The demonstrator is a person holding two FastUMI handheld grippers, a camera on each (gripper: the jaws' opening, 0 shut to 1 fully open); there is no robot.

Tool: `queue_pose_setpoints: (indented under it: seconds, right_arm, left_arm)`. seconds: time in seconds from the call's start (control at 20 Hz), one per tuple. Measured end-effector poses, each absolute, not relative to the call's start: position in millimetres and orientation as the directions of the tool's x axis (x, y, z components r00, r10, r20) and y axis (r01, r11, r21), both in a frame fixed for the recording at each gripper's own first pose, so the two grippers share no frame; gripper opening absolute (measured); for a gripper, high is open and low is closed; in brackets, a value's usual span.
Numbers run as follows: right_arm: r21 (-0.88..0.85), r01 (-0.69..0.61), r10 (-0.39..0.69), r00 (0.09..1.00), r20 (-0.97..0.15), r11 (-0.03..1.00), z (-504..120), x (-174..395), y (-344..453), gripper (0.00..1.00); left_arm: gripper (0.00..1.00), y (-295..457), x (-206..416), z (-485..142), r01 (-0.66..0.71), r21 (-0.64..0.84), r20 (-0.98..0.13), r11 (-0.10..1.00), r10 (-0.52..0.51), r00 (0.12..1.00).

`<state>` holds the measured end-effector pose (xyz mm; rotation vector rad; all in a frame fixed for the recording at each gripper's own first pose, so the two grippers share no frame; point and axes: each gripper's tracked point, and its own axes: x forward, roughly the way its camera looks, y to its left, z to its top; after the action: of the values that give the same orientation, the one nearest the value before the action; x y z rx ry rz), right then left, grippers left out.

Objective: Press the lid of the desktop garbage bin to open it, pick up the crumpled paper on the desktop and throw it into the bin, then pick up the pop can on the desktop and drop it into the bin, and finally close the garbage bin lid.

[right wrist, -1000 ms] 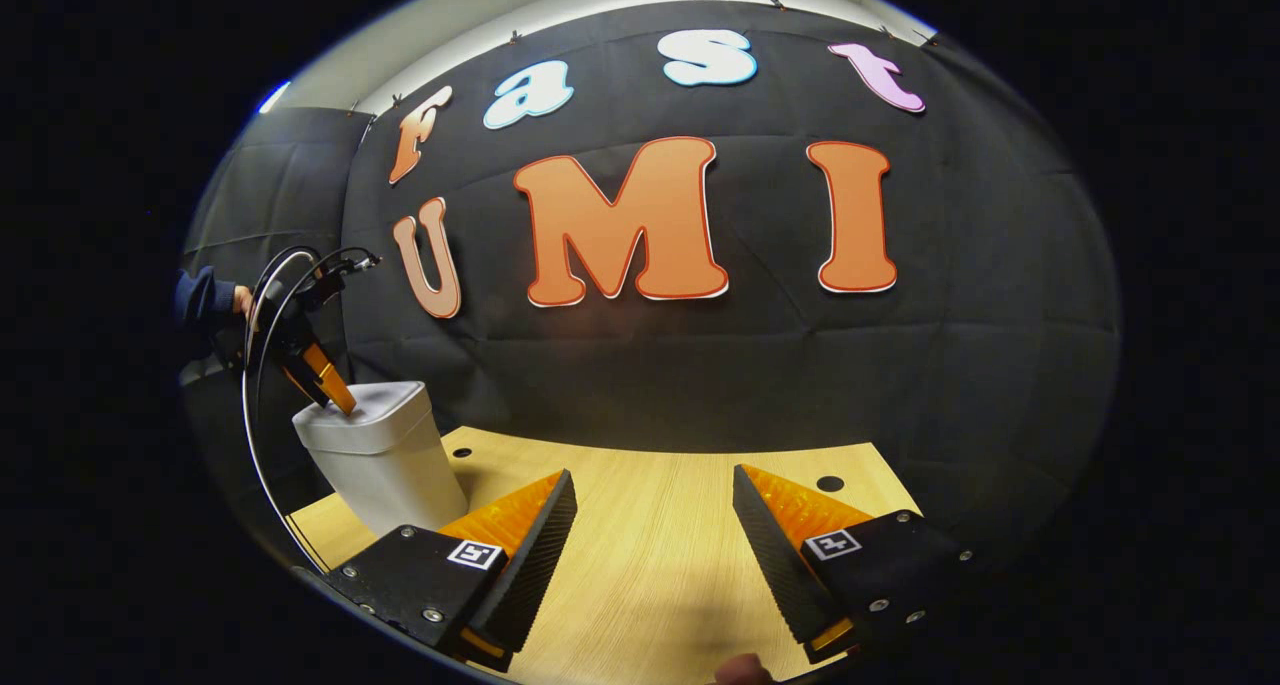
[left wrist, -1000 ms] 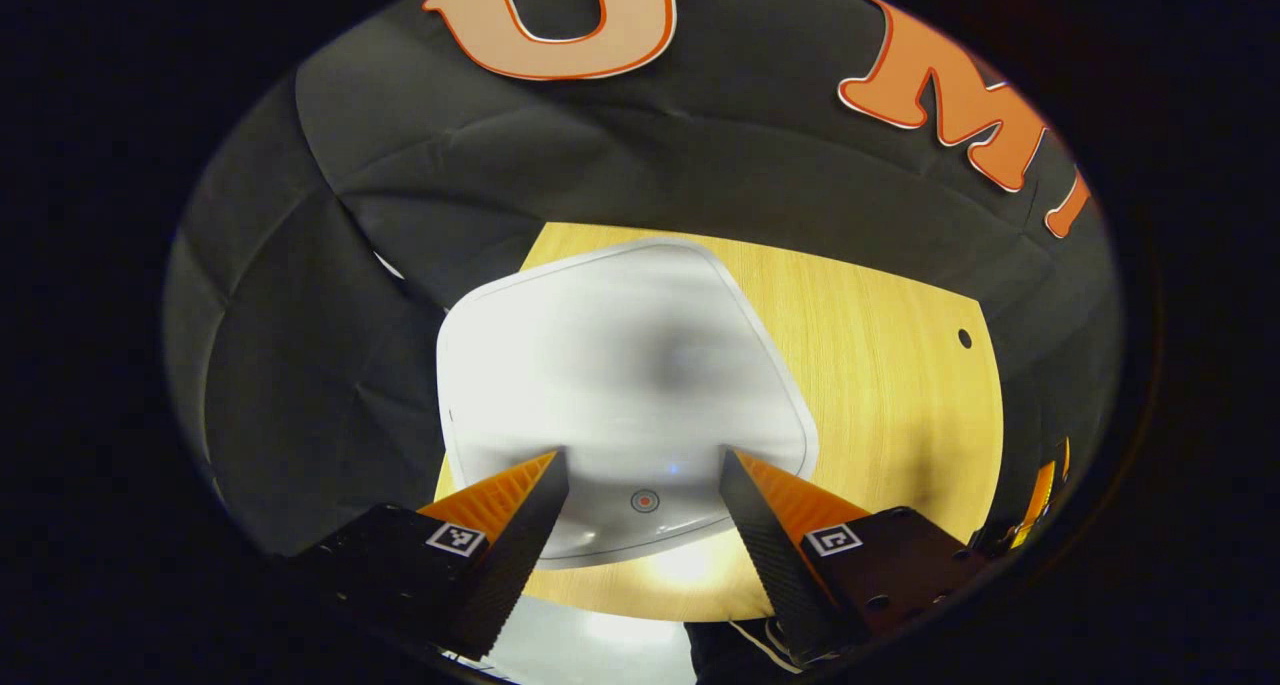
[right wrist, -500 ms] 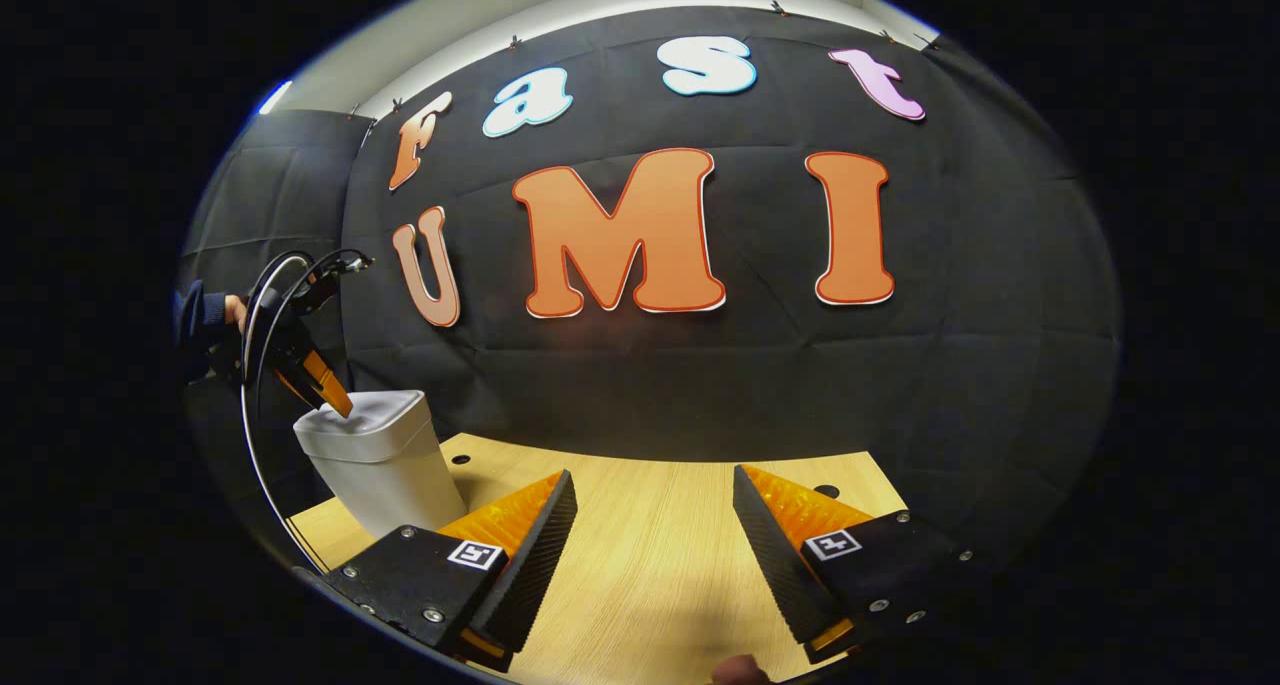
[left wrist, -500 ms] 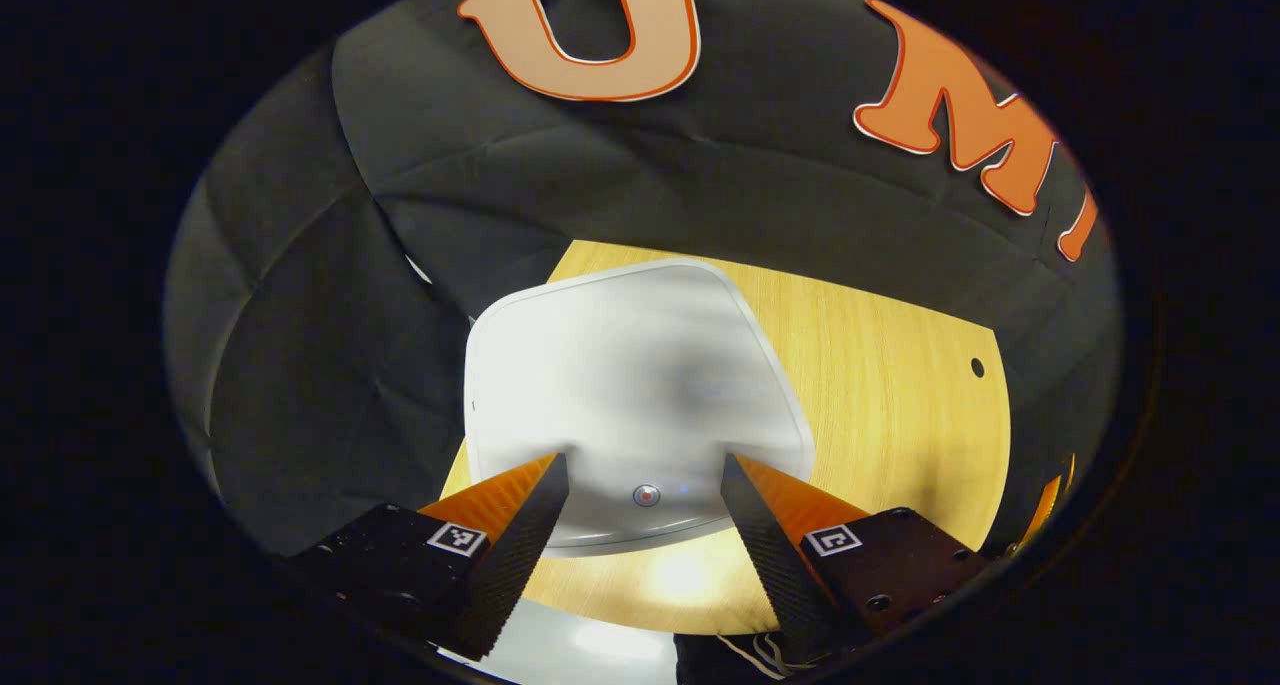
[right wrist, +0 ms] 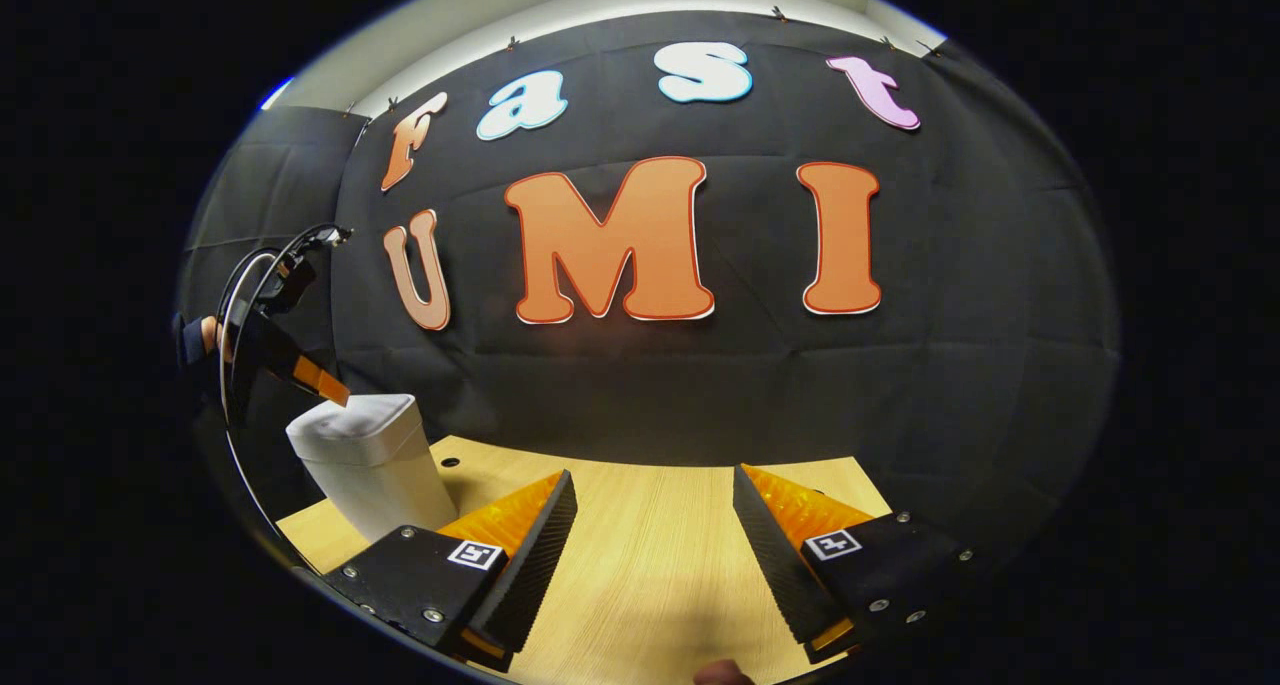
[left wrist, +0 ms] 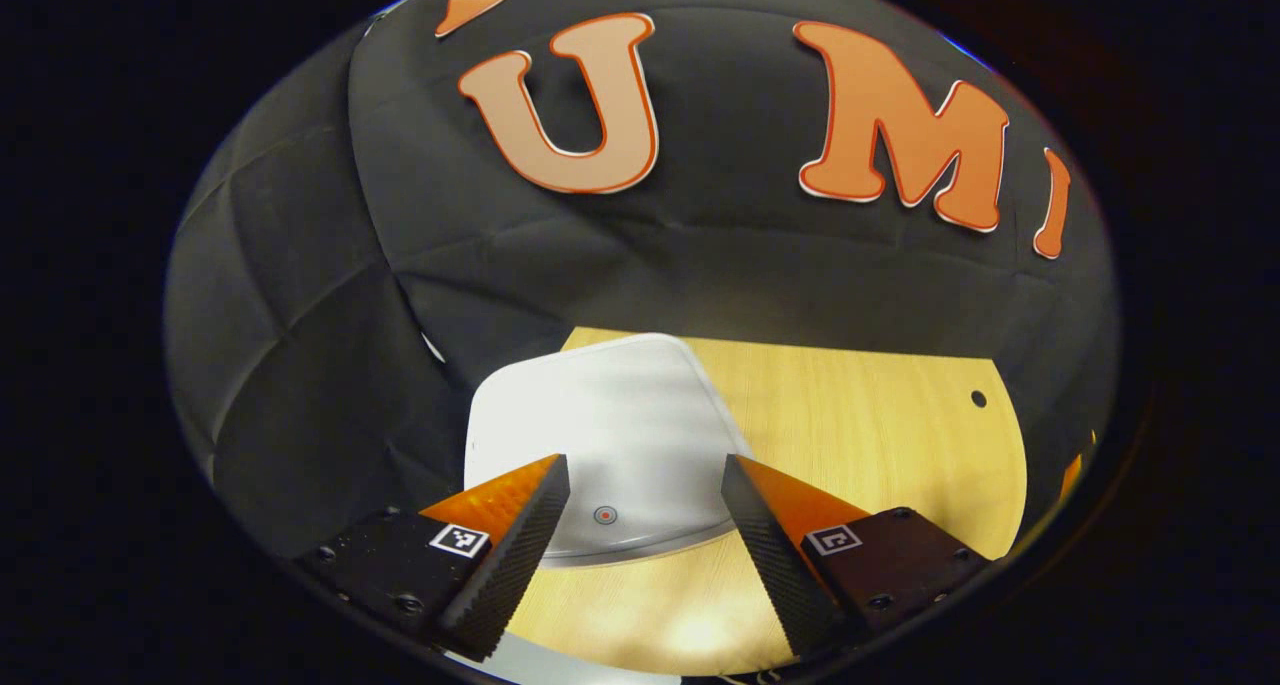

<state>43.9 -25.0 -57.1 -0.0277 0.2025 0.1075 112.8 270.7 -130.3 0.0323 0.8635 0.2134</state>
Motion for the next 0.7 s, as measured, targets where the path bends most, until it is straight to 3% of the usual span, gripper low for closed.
queue_pose_setpoints:
  seconds: [0.3, 0.7]
  right_arm:
    - [-0.072, -0.094, 0.077, 0.975, -0.208, 0.993, -56, 41, -24, 0.94]
    - [-0.068, -0.087, 0.072, 0.977, -0.203, 0.994, -55, 36, -19, 0.94]
  left_arm:
    - [0.98, 236, 130, -109, -0.115, 0.125, -0.579, 0.986, 0.166, 0.799]
    - [1.0, 153, 113, -81, -0.068, 0.045, -0.429, 0.997, 0.081, 0.9]
